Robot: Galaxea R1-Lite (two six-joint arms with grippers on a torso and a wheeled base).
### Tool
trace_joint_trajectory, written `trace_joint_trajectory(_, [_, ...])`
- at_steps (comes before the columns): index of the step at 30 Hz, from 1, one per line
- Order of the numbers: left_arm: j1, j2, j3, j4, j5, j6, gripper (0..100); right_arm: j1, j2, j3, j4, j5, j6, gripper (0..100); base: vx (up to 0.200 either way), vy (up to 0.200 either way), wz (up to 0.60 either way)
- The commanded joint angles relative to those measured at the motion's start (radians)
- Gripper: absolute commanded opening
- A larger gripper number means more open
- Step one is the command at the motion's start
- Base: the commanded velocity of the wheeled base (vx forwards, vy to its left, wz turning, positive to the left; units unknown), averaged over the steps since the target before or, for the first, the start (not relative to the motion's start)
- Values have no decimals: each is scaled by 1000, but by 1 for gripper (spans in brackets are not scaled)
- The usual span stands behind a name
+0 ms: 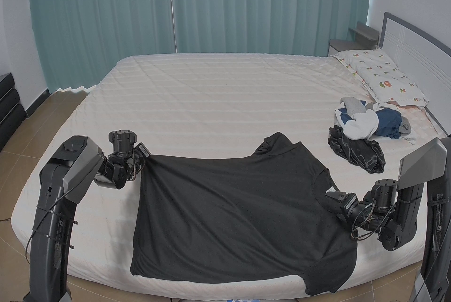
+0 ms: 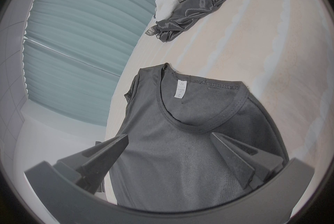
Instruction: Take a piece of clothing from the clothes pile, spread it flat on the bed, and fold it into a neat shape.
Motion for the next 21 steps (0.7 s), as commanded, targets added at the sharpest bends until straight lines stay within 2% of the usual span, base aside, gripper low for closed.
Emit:
trace_joint_trajectory(1, [9,4,-8,-1,21,1,0,1,1,0,-13,0,0,100,0,0,0])
trace_joint_trajectory(21, [23,24,-54,0,36,4,0,1,1,1,-13,0,0,100,0,0,0])
